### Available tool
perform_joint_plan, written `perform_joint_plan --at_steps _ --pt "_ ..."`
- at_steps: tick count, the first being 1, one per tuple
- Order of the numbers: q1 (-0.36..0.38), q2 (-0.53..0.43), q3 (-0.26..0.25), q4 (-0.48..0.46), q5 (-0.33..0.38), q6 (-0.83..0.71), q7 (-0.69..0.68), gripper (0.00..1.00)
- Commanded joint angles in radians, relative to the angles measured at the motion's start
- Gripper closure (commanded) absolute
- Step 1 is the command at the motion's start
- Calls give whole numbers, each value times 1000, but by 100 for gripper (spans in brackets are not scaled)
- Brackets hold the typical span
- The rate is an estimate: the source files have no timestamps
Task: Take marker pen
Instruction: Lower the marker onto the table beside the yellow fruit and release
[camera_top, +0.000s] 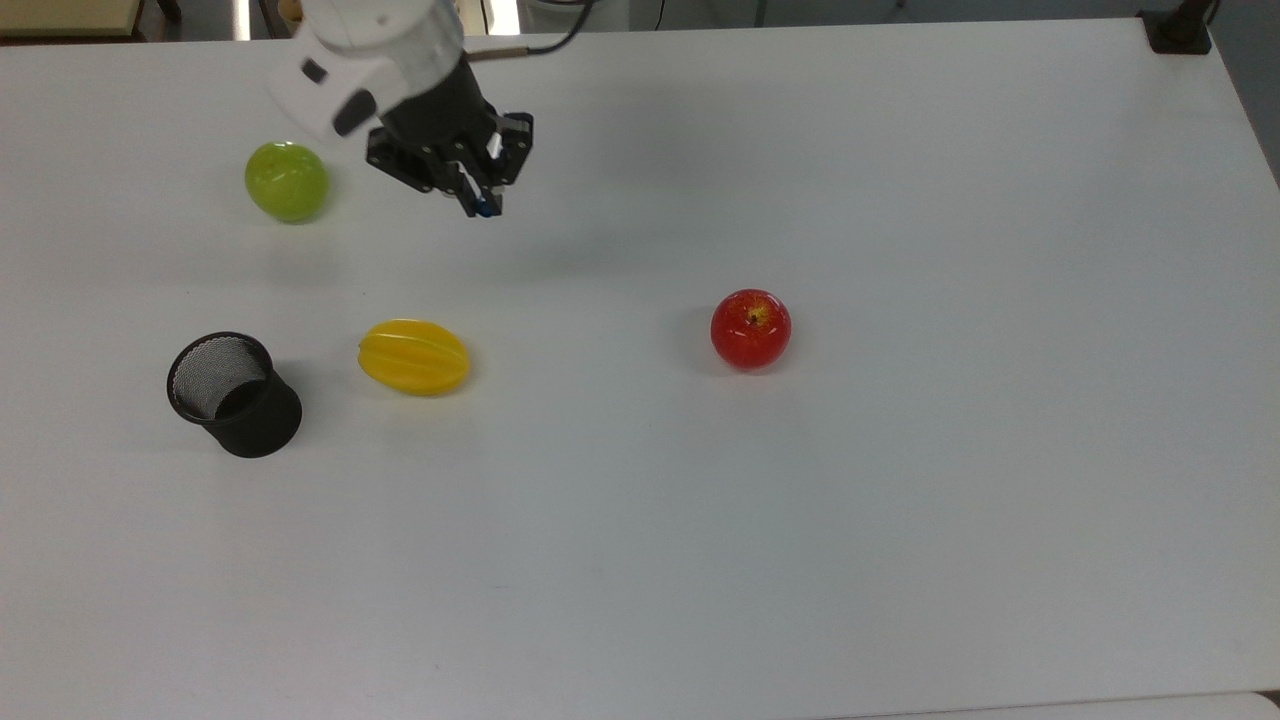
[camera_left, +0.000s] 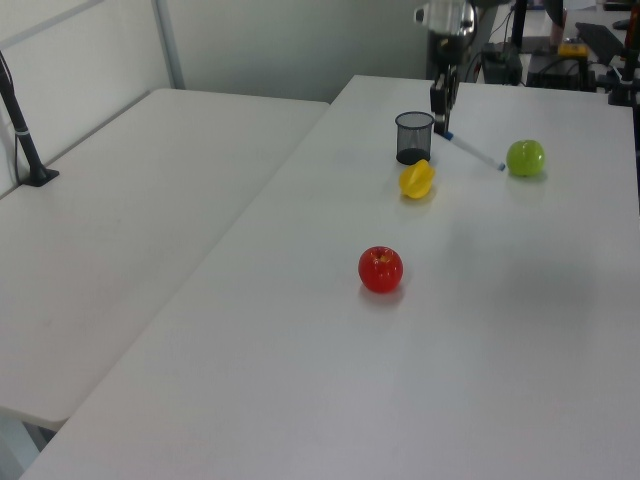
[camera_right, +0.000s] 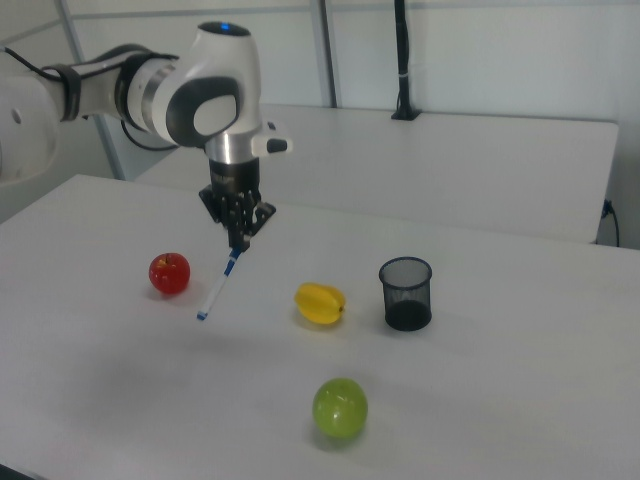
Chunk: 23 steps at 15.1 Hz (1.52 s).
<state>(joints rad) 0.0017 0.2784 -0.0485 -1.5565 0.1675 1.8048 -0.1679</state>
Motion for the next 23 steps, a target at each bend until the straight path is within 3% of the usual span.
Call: perform_joint_plan --at_steps 1,6,14,17,18,19,20,21,23 --pt "40 39 -11 -57 -5 2 7 100" --pt "60 128 -11 -57 -63 28 21 100" --pt "58 196 -11 -59 -63 84 37 93" --pt "61 217 -13 -59 -63 94 37 72" --pt "61 220 -13 -59 -63 100 37 50" --pt "61 220 -13 -59 -63 103 50 19" --pt "61 219 -13 -57 -63 105 80 6" --pt "63 216 -13 -56 -65 103 112 0" --pt "64 197 -13 -48 -88 99 155 0"
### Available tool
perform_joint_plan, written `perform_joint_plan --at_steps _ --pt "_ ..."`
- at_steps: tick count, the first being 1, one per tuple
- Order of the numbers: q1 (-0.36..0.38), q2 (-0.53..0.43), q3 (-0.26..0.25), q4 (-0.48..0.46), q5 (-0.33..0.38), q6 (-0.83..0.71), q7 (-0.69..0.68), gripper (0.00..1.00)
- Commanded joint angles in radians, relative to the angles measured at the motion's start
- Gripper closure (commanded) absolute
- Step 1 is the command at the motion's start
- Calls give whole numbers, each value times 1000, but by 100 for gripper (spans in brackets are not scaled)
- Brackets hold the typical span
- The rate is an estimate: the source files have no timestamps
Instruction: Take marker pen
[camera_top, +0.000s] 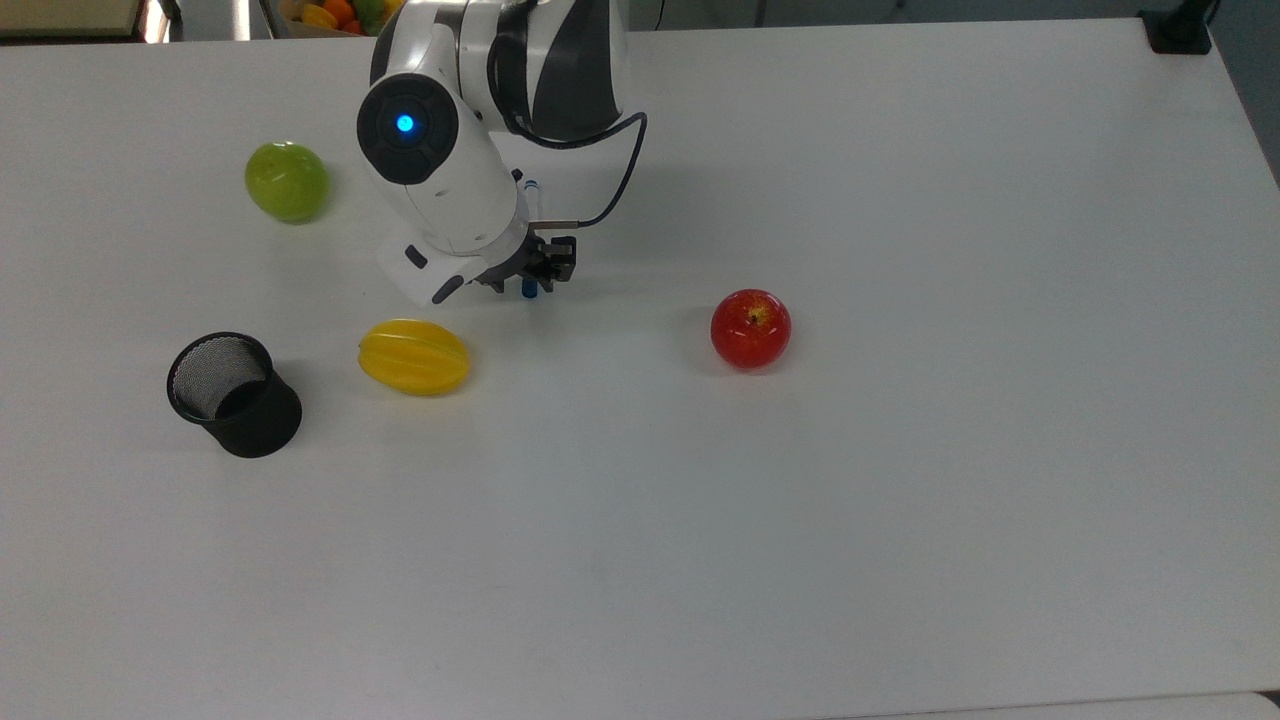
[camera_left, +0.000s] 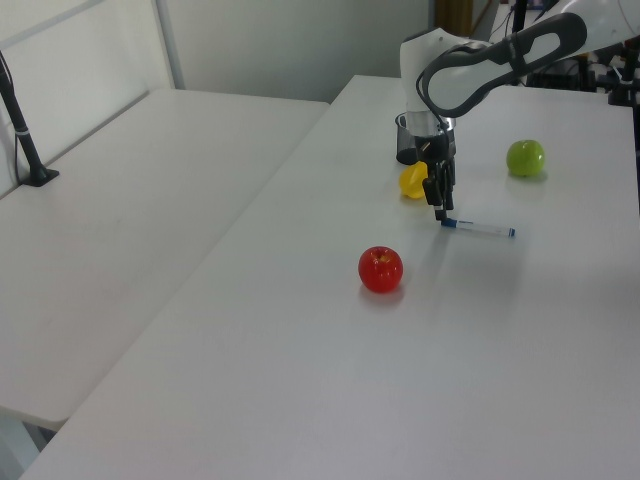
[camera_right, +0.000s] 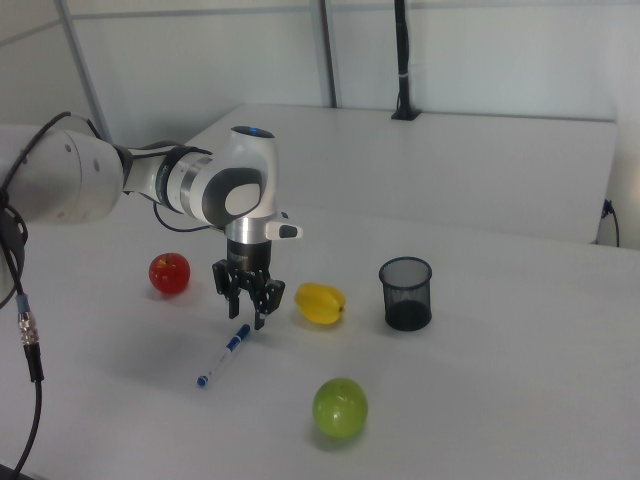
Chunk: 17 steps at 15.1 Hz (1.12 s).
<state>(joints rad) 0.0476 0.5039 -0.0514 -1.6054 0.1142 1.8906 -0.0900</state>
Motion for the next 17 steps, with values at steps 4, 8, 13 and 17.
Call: perform_joint_plan --at_steps 4,8,13,17 --pt "11 -135 -11 2 -64 -23 153 0" --pt "-21 -287 -13 5 -77 -131 164 0" --pt "-41 -396 -16 2 -85 -266 162 0" --pt "-40 -421 -16 2 -85 -280 164 0"
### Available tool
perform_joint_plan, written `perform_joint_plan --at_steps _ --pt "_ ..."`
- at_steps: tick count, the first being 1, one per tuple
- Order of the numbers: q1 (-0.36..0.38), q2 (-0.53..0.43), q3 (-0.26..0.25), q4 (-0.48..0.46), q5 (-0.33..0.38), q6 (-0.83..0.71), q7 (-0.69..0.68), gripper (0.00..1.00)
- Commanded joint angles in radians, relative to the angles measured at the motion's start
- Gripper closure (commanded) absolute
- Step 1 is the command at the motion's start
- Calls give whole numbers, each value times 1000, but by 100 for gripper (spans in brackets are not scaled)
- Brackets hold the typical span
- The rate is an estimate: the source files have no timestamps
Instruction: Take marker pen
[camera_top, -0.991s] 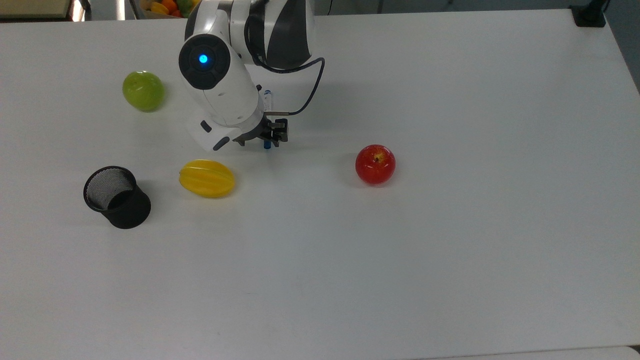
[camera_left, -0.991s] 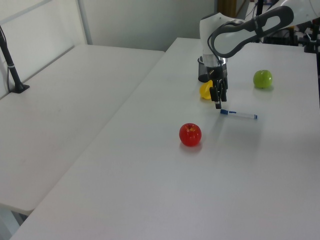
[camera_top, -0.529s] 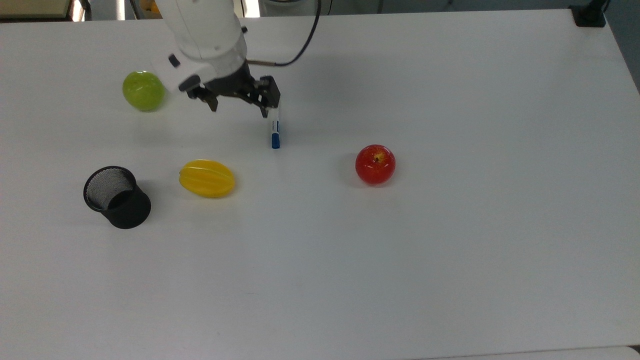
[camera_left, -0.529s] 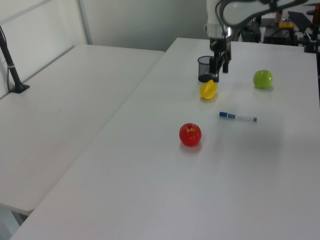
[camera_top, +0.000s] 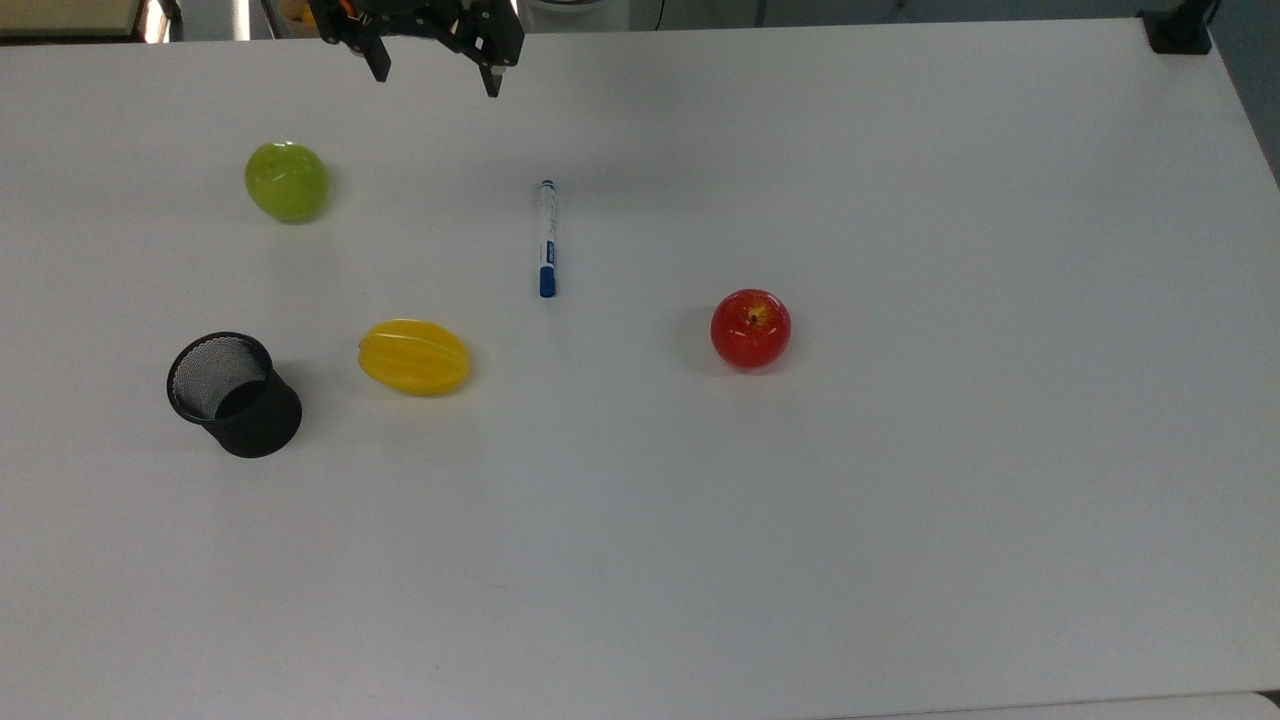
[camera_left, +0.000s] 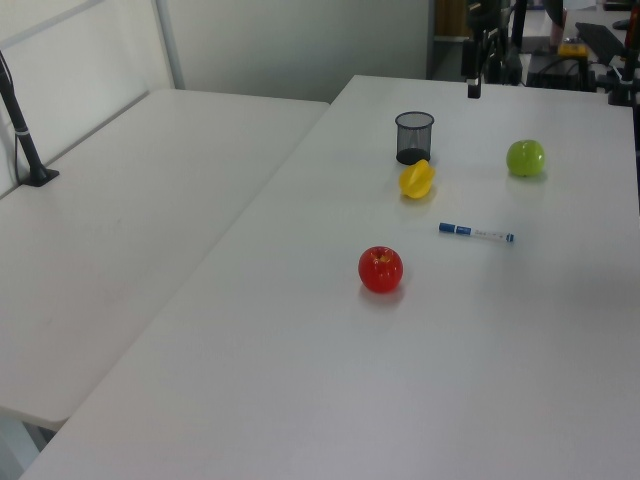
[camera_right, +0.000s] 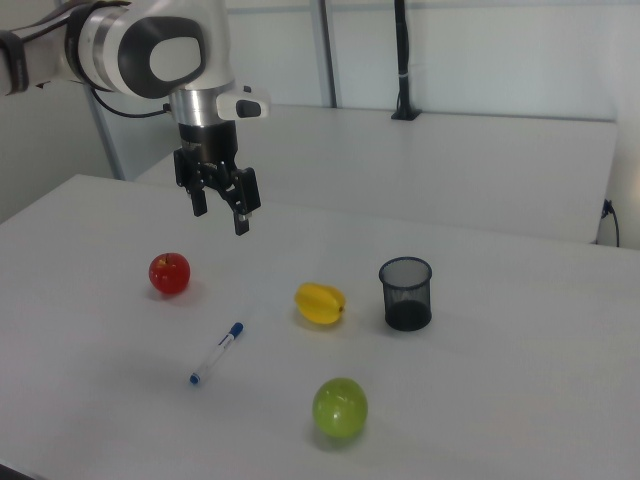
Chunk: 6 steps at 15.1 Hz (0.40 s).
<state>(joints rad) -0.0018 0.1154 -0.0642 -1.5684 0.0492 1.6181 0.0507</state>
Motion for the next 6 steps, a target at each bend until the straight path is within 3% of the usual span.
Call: perform_joint_plan --at_steps 1,6 --pt "10 -36 -3 -35 -19 -9 23 0" --pt "-4 -33 -5 -33 -19 -6 23 0"
